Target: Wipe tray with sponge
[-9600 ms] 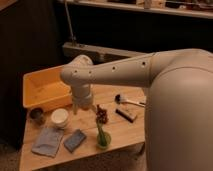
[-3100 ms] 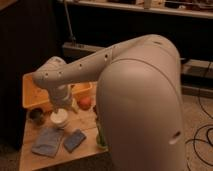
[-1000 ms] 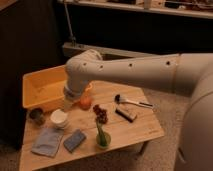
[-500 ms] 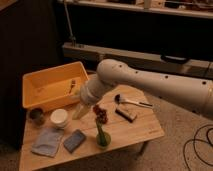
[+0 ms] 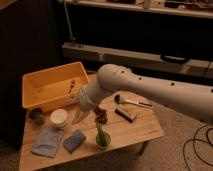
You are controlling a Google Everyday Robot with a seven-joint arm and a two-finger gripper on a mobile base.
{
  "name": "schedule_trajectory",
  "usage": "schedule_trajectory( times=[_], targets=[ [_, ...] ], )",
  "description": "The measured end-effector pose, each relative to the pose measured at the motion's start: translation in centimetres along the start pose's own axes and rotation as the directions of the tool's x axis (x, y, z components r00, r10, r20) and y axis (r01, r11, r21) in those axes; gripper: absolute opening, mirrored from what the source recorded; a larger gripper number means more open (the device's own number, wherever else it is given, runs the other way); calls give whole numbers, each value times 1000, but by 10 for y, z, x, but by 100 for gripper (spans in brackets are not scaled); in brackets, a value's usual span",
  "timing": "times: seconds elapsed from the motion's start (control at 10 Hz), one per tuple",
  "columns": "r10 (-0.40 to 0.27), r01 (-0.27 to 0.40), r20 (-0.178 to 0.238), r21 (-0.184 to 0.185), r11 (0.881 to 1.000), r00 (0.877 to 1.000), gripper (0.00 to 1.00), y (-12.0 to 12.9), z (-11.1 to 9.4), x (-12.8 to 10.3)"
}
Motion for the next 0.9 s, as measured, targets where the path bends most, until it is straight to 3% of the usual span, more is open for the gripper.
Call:
schedule_trajectory(
  times=[0.1,0.2,0.6,0.9],
  targets=[
    [-102,101,-44,-12,995,994,65,4,7,-14],
    [-158,157,-74,-19,987,985,65,8,8,-20],
    [-170,169,-70,-28,985,983,65,8,14,-20],
    [-206,202,-46,-82,976,977,65,15,65,-18]
  ],
)
